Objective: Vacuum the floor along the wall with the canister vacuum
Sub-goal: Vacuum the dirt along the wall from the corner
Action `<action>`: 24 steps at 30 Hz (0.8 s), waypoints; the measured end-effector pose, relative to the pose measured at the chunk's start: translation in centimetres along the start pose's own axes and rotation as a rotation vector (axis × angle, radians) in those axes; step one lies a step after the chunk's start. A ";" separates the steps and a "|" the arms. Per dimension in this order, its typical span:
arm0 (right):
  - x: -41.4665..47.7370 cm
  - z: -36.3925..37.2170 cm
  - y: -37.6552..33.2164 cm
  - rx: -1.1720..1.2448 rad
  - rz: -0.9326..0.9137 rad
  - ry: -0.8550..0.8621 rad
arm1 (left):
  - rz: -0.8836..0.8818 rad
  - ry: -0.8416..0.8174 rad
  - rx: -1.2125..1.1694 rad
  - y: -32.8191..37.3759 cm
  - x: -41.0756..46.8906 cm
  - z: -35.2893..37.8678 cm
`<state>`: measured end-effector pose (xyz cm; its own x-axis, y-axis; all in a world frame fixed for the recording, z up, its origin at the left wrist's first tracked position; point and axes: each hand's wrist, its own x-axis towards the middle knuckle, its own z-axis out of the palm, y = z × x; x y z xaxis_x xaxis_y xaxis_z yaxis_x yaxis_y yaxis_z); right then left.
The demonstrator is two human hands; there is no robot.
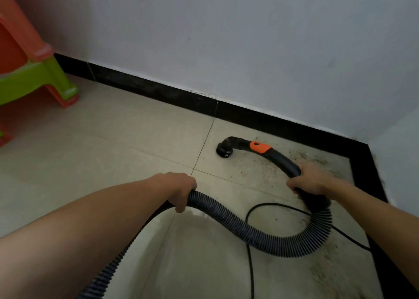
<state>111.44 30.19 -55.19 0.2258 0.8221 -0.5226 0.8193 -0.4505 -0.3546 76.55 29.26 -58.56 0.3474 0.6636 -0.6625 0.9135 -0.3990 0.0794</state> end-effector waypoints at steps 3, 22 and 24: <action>-0.4 0.1 0.5 -0.016 0.001 0.046 | -0.002 0.019 0.030 0.2 -0.3 -0.5; -7.3 -1.9 3.8 -0.067 -0.083 -0.315 | -0.075 -0.235 0.024 2.8 -3.9 0.5; -7.5 -2.5 4.2 -0.057 -0.074 -0.325 | -0.069 -0.235 0.022 3.5 -4.1 0.3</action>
<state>114.48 23.06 -50.80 -0.0078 0.6934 -0.7205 0.8575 -0.3660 -0.3615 78.21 24.95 -55.78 0.2231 0.5254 -0.8211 0.9277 -0.3730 0.0134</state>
